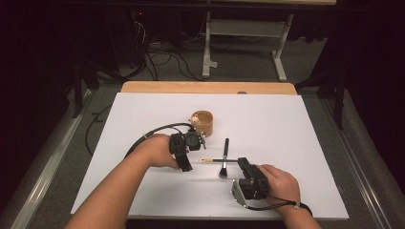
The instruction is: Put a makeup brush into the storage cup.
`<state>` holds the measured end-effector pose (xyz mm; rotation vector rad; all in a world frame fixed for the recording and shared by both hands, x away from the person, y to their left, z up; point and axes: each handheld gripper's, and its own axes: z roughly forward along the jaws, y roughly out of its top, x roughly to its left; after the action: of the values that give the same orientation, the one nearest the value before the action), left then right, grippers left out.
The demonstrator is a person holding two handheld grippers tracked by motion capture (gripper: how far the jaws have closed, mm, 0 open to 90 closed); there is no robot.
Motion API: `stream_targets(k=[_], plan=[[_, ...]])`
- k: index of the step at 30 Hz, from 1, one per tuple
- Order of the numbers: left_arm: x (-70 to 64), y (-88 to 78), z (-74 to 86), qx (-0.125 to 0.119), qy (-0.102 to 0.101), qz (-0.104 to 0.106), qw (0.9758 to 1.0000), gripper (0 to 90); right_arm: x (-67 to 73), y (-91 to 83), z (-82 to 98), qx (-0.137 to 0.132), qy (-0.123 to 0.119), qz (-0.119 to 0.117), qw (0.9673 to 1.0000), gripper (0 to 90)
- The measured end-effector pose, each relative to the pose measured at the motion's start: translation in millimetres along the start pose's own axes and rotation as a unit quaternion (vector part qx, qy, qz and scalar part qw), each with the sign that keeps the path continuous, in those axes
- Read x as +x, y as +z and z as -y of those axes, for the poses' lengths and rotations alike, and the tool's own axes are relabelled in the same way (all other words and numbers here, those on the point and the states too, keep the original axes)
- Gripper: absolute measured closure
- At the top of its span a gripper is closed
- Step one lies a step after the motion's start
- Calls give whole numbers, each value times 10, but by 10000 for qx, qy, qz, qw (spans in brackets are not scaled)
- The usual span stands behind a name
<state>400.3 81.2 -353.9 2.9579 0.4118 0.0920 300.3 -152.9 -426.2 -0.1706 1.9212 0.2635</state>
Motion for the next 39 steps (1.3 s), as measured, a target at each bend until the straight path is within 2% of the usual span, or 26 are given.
stream_targets(k=[6, 8, 12, 13, 17, 21, 26, 34, 39], plan=[[43, 49, 148, -122, -231, 58, 9996, 338, 4, -4, 3, 0, 24, 31, 10000, 872], [48, 62, 199, -219, -279, -23, 9994, 310, 2, -6, 3, 8, 19, 23, 10000, 872], [72, 88, 289, -484, -515, -5, 9975, 295, -3, -4, 3, -13, 4, -22, 10000, 872], [81, 101, 324, -530, -575, -1, 9969, 295, 4, -1, 5, -52, 22, 60, 10000, 872], [112, 150, 439, -587, -741, -7, 9955, 282, -10, -7, 4, -23, -22, -35, 10000, 872], [133, 175, 534, -716, -922, -18, 9932, 281, -6, -10, 3, 24, -8, 15, 10000, 872], [150, 207, 588, -769, -1058, -50, 9914, 281, 3, -7, 0, -19, 66, 29, 10000, 872], [150, 272, 614, -762, -1105, -80, 9909, 277, 3, -11, 5, -25, 86, 50, 9999, 871], [162, 297, 628, -820, -1226, -117, 9890, 274, -2, -19, 6, 27, 103, 43, 9999, 872]])
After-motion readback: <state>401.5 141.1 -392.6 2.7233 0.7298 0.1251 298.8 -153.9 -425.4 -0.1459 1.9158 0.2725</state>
